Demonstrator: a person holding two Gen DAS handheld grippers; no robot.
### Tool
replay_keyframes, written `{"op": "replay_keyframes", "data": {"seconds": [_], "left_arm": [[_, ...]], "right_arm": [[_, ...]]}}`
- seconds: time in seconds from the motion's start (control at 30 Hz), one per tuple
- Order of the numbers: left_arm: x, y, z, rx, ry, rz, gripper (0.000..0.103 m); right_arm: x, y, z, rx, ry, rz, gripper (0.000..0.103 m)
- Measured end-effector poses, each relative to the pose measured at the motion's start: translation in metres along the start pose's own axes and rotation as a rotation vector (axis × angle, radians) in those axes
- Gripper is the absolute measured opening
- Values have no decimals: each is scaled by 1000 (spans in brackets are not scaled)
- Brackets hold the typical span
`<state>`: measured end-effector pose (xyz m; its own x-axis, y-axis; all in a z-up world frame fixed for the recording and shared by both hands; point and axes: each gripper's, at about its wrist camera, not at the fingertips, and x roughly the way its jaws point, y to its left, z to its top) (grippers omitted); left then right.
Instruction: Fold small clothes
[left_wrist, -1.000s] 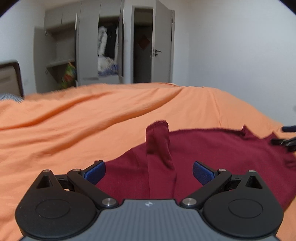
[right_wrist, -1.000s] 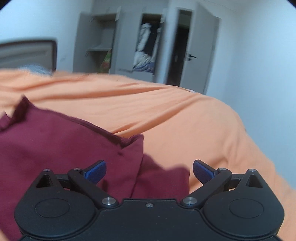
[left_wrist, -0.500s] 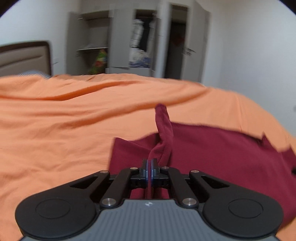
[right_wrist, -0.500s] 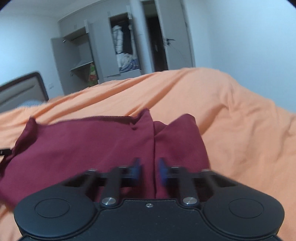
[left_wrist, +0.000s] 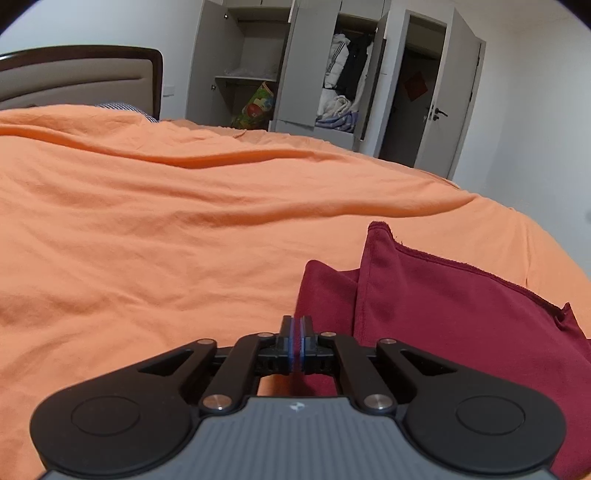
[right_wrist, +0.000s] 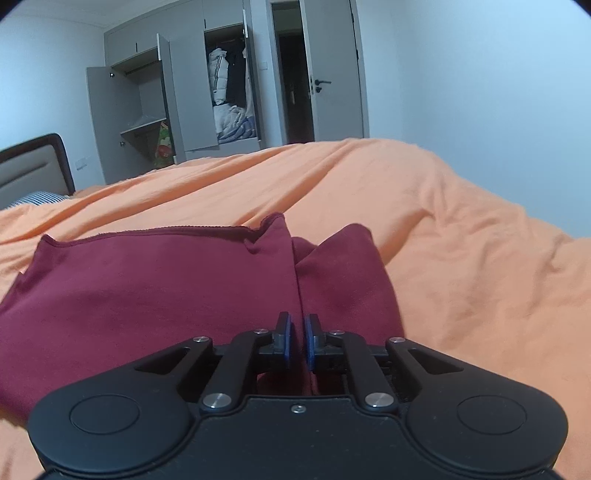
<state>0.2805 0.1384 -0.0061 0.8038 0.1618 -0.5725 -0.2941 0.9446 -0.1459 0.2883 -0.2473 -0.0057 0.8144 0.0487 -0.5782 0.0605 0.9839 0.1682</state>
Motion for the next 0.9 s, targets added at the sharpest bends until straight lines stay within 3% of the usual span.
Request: {"op": "replay_keyframes", "data": {"seconds": [0.07,0.17,0.23,0.27,0.33,0.4,0.43,0.47,0.53,0.6,0.7,0.9], "left_arm": [[-4,0,-1,-6,5,4,8],[-9,0,-4,-26,27,6,30],[-13,-2,-6,-29,35,17,54],[-16,-3,-7,-28,34,22,59],[-22,-6,-9,-24,32,28,74],[-28,-8,-9,-22,32,27,85],[-31,-9,-9,-21,32,29,91],[-34,-11,-10,-19,31,33,92],[-39,-13,-10,-6,27,40,96],[-44,-14,-11,6,23,47,102],[-49,-15,-12,17,19,51,102],[-50,-17,-16,13,42,55,103]], "right_arm": [[-4,1,-1,-14,-10,-27,0],[-9,-7,-3,14,-13,-73,0],[-13,-15,-4,45,-8,-60,0],[-17,-15,-3,39,-11,-59,2],[-26,-13,-3,10,-28,-62,20],[-35,-10,-2,-3,-46,-47,29],[-39,-8,-2,-6,-50,-39,39],[-41,-7,-3,-8,-55,-34,46],[-48,-3,-4,-10,-69,-35,76],[-55,0,-5,-15,-87,-35,86],[-63,5,-6,-26,-97,-31,99],[-73,7,-6,-17,-101,-11,102]]}}
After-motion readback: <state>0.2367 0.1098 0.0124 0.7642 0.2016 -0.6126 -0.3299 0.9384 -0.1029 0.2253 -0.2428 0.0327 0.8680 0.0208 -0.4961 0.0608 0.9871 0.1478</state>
